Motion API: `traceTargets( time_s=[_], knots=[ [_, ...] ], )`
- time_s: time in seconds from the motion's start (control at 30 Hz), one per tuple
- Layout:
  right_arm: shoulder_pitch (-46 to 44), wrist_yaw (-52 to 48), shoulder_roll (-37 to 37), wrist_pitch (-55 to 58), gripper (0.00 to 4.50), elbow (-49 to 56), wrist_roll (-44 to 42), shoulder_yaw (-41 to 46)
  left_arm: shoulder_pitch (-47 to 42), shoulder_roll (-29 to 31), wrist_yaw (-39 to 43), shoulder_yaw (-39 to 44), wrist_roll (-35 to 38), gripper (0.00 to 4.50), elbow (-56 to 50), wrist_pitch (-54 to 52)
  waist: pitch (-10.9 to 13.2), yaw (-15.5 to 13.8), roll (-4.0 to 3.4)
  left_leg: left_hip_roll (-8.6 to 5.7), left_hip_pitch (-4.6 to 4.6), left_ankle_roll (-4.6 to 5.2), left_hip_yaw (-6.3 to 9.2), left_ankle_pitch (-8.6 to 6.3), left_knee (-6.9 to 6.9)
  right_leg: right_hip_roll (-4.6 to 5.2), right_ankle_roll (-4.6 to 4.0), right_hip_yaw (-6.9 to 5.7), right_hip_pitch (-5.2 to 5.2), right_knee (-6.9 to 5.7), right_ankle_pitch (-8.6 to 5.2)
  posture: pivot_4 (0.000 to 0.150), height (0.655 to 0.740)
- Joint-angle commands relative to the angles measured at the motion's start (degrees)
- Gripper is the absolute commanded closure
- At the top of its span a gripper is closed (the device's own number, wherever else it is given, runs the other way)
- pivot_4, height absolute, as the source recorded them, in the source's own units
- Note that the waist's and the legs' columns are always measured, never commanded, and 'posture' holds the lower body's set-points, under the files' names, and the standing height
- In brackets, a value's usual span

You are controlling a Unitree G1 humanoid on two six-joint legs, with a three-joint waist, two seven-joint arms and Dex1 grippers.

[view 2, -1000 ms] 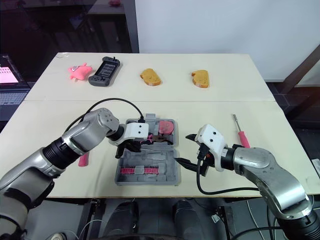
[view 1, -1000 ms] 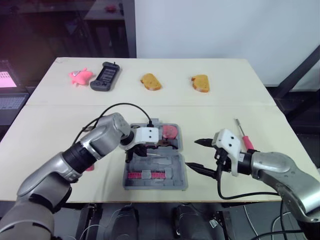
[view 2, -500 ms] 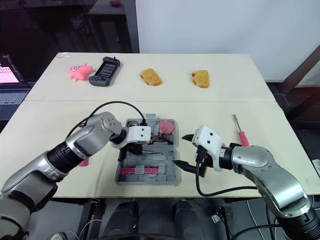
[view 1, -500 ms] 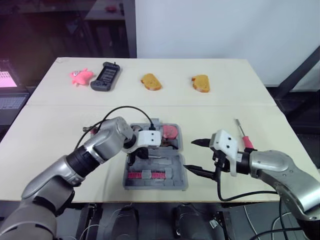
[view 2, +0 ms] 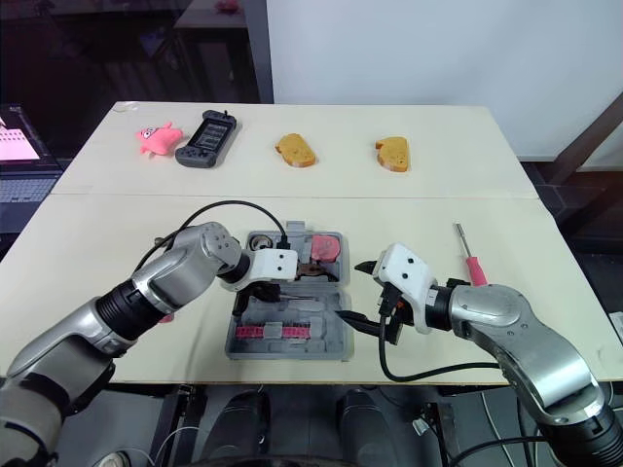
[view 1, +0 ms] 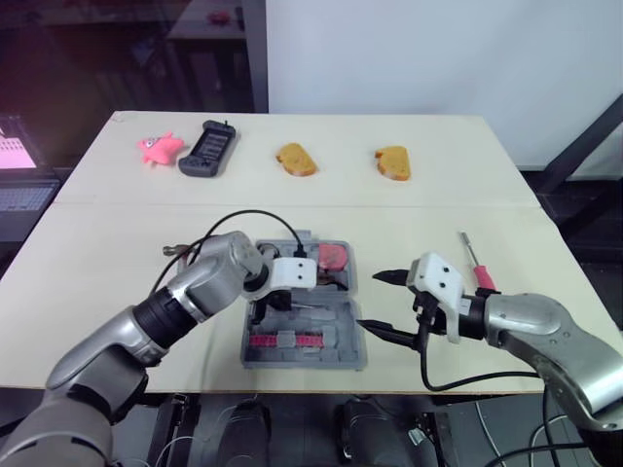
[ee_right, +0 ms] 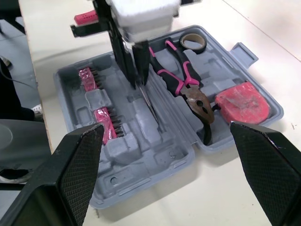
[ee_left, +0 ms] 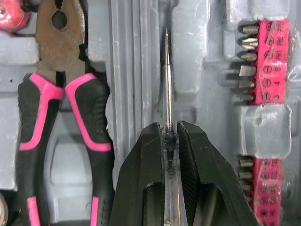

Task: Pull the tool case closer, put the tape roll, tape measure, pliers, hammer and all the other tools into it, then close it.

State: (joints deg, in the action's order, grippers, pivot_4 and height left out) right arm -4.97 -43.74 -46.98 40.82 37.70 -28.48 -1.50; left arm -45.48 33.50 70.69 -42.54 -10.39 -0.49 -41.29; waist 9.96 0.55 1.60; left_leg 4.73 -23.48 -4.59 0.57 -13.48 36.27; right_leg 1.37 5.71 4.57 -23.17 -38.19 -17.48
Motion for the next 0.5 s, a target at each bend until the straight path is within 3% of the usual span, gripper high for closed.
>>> traceTargets(
  time_s=[0.03, 0.4, 0.5],
  knots=[
    [0.2, 0.6, 0.2, 0.3, 0.00, 2.9, -1.1, 1.3, -0.3, -1.2, -1.6, 0.4, -1.3, 4.43, 0.5, 1.9, 0.0, 0.0, 0.00, 0.00, 0.00, 0.00, 0.01, 0.00, 0.01, 0.00, 0.00, 0.00, 0.01, 0.00, 0.00, 0.150, 0.7400],
    [0.5, 1.4, 0.5, 1.2, 0.00, 3.3, -1.8, 1.0, 0.2, -1.0, -1.2, 0.9, -1.2, 4.43, -1.3, 3.3, 0.0, -0.1, 0.00, -0.01, 0.00, 0.00, 0.04, 0.00, 0.05, 0.00, 0.00, 0.00, 0.07, 0.00, 0.00, 0.150, 0.7400],
    [0.4, 1.4, 0.6, 1.2, 0.00, 3.3, -1.9, 0.9, 0.2, -0.9, -1.2, 1.2, -1.3, 3.25, -1.8, 3.8, 0.0, -0.1, 0.00, -0.01, 0.01, 0.00, 0.04, 0.00, 0.05, 0.00, 0.00, 0.00, 0.07, 0.00, 0.00, 0.150, 0.7400]
  ],
)
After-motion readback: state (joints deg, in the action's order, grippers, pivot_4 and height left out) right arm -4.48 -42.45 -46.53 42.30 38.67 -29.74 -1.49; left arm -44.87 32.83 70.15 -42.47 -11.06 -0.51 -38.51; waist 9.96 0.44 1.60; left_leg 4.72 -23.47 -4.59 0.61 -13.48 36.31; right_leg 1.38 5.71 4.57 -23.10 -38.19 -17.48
